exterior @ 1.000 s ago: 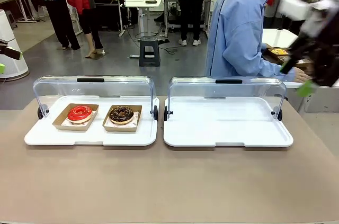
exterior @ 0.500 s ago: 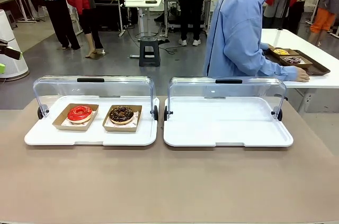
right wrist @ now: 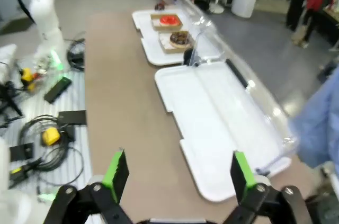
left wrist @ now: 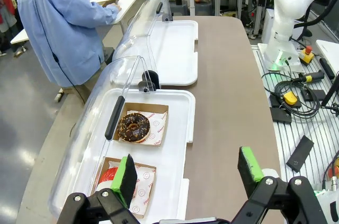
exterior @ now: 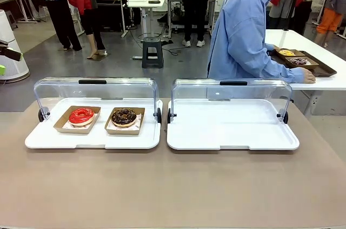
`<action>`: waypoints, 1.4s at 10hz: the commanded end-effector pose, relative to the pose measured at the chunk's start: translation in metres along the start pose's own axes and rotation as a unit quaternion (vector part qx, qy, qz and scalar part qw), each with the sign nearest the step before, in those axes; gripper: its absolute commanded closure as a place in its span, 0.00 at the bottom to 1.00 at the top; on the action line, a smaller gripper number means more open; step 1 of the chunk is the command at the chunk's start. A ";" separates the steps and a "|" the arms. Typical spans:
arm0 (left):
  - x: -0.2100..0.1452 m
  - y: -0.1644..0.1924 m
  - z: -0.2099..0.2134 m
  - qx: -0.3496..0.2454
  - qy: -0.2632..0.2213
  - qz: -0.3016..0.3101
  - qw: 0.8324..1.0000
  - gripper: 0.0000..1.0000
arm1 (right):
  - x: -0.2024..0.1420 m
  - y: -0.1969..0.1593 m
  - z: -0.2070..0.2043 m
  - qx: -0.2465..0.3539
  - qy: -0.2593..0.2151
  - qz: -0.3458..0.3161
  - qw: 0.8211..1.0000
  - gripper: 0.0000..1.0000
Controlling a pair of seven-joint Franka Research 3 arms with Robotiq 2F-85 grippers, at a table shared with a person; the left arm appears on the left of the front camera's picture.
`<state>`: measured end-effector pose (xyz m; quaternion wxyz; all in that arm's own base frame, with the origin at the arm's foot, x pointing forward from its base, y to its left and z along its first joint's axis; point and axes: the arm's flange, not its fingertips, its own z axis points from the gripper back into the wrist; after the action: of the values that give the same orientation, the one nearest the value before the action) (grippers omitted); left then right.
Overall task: Provide the desired donut to the person.
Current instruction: Place the picked Paper togo box onto the Handle tray extended by the person.
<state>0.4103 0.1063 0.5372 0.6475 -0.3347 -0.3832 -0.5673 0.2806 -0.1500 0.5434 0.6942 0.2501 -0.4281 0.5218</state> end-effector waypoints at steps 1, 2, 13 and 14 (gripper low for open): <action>0.001 -0.001 0.001 -0.002 -0.003 -0.002 1.000 0.00 | -0.003 -0.005 0.005 -0.010 -0.010 0.013 1.000 0.00; 0.001 -0.001 0.001 -0.002 -0.003 -0.002 1.000 0.00 | -0.003 -0.005 0.005 -0.010 -0.010 0.013 1.000 0.00; 0.001 -0.001 0.001 -0.002 -0.003 -0.002 1.000 0.00 | -0.047 -0.036 0.029 0.042 -0.064 -0.017 0.997 0.00; 0.001 -0.001 0.001 -0.002 -0.003 -0.002 1.000 0.00 | -0.047 -0.036 0.029 0.042 -0.064 -0.017 0.997 0.00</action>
<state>0.4103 0.1062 0.5372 0.6475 -0.3346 -0.3832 -0.5673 0.3042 -0.2149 0.5200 0.6664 0.3233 -0.4433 0.5049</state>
